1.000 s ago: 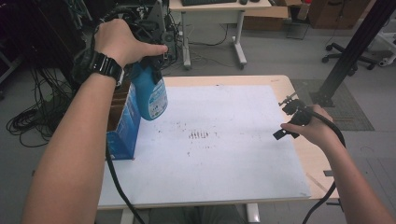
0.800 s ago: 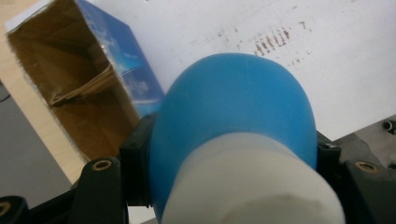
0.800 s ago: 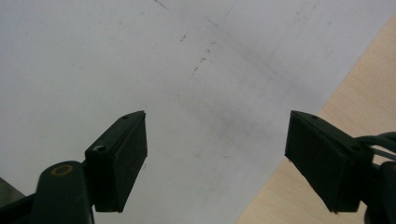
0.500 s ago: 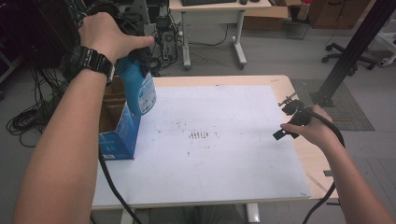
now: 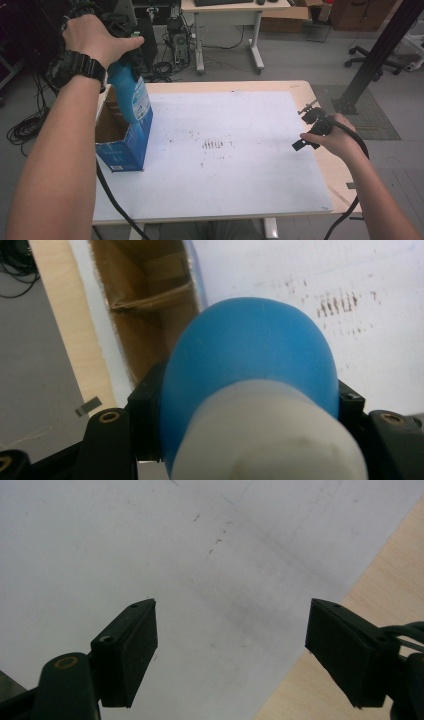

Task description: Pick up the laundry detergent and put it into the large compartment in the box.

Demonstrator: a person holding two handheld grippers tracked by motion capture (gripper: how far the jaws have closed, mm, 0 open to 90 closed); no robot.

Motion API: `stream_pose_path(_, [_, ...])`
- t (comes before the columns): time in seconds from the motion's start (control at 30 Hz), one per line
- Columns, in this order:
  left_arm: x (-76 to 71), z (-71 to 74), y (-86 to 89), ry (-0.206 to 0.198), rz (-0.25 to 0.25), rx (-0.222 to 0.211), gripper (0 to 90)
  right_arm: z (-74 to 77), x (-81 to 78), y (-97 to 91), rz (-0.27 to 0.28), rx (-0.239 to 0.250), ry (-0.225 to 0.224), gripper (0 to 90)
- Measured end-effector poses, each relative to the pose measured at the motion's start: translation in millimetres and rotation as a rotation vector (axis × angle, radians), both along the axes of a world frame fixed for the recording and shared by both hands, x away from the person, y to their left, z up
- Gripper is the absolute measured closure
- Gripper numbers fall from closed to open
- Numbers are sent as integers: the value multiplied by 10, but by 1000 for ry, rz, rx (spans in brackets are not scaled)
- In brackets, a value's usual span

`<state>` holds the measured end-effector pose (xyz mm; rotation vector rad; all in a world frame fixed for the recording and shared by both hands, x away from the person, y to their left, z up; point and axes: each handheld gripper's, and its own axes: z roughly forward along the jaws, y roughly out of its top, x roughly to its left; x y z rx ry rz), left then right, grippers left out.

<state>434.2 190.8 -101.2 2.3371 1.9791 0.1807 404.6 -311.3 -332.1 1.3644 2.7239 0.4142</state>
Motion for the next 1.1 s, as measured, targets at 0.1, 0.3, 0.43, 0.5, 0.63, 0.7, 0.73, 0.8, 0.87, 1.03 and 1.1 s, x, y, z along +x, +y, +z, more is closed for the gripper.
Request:
stream_pose_path(0.1, [-4,-3,75,-3,19,3,370,2,-4,-3,0,-3,1,208])
stream_pose_path(0.3, [-5,-20,211,-4,49,7,370,20,-5,-29,-8,-2,-2,208])
stream_pose_path(0.43, [-3,-44,289,-9,73,17,370,20,-8,-41,-10,-3,-1,208])
stream_pose_path(0.5, [-3,-54,325,-7,82,29,370,17,-9,-46,-10,-3,-2,208])
stream_pose_path(0.63, [-6,-63,394,-8,104,32,370,18,-14,-59,-15,-3,1,208])
stream_pose_path(0.7, [-7,-70,433,-10,118,27,370,19,-15,-68,-15,-4,-1,208])
stream_pose_path(0.73, [-6,-75,452,-10,123,25,370,18,-16,-72,-16,-3,-1,208])
stream_pose_path(0.8, [-4,-89,489,-11,137,19,370,16,-18,-79,-17,-4,0,208])
stream_pose_path(0.87, [2,-104,519,-10,147,21,370,13,-19,-83,-19,-4,2,208])
stream_pose_path(1.03, [19,-144,564,-9,166,28,370,21,-16,-86,-20,-5,2,208])
stream_pose_path(1.1, [23,-153,576,-12,169,20,370,26,-16,-86,-21,-5,1,208])
